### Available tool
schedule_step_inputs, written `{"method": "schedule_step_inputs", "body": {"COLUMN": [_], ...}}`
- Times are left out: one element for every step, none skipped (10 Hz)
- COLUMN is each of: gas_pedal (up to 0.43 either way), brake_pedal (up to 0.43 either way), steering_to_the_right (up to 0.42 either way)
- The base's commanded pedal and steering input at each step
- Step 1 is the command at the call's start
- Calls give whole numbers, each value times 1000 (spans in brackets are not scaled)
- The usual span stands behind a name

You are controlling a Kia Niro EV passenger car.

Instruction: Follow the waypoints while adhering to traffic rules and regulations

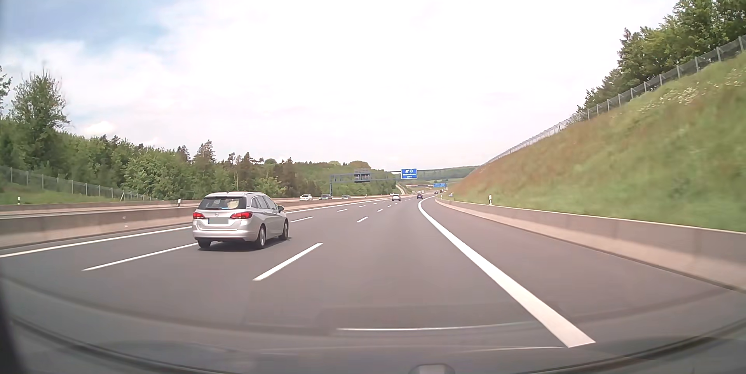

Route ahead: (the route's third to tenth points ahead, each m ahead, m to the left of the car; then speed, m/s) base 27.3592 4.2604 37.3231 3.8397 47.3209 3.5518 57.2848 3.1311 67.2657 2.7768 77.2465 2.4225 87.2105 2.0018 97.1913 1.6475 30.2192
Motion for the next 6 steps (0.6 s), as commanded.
{"method": "schedule_step_inputs", "body": {"gas_pedal": [0,0,0,0,0,0], "brake_pedal": [0,0,0,0,0,0], "steering_to_the_right": [2,2,2,2,2,2]}}
